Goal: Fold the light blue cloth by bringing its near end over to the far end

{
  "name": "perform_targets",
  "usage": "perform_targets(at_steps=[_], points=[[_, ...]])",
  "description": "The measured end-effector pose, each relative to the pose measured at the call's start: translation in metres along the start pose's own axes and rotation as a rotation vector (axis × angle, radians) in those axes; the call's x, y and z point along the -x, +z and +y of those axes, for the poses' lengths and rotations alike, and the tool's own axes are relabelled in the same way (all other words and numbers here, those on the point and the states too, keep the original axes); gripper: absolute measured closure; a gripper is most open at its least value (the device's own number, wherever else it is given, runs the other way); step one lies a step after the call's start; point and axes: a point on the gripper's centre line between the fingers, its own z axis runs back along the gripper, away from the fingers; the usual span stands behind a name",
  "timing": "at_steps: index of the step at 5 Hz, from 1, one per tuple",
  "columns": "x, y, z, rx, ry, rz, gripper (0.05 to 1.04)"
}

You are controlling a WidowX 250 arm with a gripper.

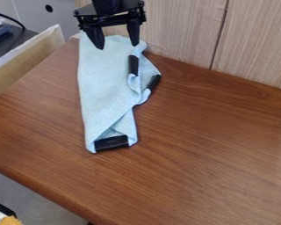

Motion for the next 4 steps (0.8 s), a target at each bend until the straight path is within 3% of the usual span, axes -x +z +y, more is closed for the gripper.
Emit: perform_targets(at_steps=[1, 2, 4], points=[[0.008, -0.012, 0.002, -0.002, 0.004, 0.041, 0.083], [0.027, -0.02, -0.006, 0.044, -0.03, 0.099, 0.083], [0.077, -0.001, -0.021, 0.086, -0.124, 0.102, 0.083]])
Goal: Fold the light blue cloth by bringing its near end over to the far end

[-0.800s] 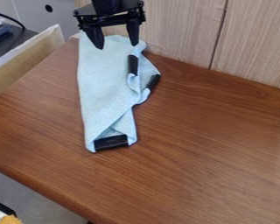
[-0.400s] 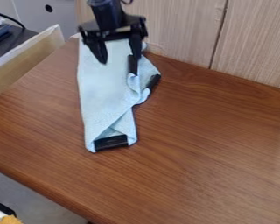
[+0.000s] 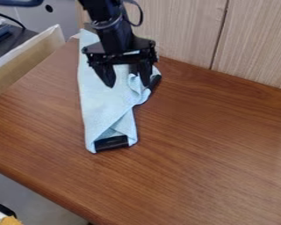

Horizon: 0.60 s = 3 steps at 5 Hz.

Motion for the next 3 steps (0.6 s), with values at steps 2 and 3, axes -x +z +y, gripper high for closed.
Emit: perform_targets(at_steps=[2, 3], points=[[0.053, 0.002, 0.008, -0.024, -0.049, 0.051, 0.083], [0.07, -0.007, 0.023, -0.077, -0.029, 0.063, 0.083]])
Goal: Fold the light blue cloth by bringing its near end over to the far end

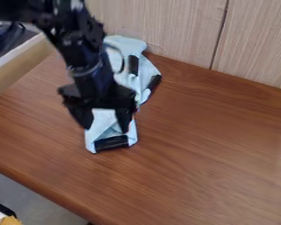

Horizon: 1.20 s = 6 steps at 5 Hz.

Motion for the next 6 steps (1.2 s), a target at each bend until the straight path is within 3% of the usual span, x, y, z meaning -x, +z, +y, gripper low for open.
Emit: perform_targets(at_steps=[2, 3, 4, 5, 6], points=[[0.016, -0.035, 0.025, -0.057, 0.102, 0.049, 0.118], [0.008, -0.039, 0.02, -0.159, 0.057, 0.048, 0.375], [0.008, -0.039, 0.02, -0.182, 0.052, 0.042, 0.63], [0.008, -0.039, 0.015, -0.175, 0.038, 0.035, 0.758], [0.013, -0.037, 0.006, -0.143, 0.021, 0.031, 0.822]])
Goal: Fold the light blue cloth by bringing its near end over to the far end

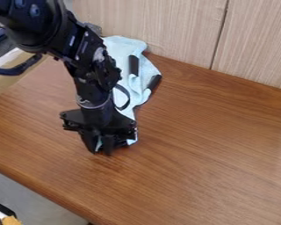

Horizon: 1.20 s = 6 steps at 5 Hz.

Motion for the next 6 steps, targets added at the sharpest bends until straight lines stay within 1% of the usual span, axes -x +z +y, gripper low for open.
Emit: perform_targets(at_steps=[1, 2, 3, 4, 5, 6], points=[[0.002, 0.022, -0.012, 0.017, -0.035, -0.035, 0.938], [0.001, 0.044, -0.016, 0.025, -0.041, -0.07, 1.01], [-0.014, 0.066, -0.019, 0.035, -0.032, -0.108, 1.015], [-0.045, 0.086, -0.022, 0.091, 0.033, -0.158, 1.015], [-0.078, 0.097, -0.017, 0.117, 0.11, -0.179, 1.015], [-0.111, 0.091, -0.011, 0.08, 0.166, -0.165, 1.015]])
